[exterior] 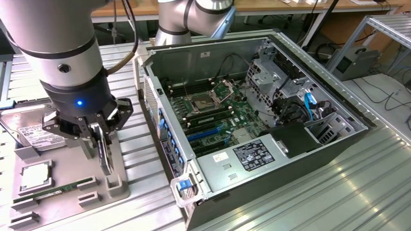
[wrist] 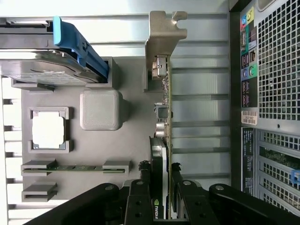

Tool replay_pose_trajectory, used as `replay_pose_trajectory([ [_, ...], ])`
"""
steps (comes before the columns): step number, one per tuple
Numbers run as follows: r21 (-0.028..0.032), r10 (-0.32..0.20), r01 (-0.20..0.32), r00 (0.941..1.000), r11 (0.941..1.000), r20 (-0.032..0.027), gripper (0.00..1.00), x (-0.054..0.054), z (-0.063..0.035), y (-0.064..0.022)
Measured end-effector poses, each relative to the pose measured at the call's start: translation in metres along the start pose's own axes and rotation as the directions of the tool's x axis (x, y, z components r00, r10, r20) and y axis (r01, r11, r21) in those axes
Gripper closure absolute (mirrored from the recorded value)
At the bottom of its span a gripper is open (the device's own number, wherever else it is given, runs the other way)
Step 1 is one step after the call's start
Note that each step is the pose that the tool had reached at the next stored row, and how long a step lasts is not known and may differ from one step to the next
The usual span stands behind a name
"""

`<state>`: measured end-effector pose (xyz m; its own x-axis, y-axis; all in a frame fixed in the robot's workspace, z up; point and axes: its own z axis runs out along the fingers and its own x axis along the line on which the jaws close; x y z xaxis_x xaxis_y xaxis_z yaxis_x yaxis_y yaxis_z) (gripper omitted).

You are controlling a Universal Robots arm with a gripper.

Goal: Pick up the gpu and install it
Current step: 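Pick up the gpu and move the gpu toward the slot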

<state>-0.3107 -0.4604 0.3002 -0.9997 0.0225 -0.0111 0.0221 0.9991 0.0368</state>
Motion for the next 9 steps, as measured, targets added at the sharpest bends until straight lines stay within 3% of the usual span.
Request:
replay_pose_trajectory([
  [9, 0.013, 0.0, 0.0, 1.0, 0.9999, 0.0003, 0.73, 0.0, -0.0281, 0.0013],
])
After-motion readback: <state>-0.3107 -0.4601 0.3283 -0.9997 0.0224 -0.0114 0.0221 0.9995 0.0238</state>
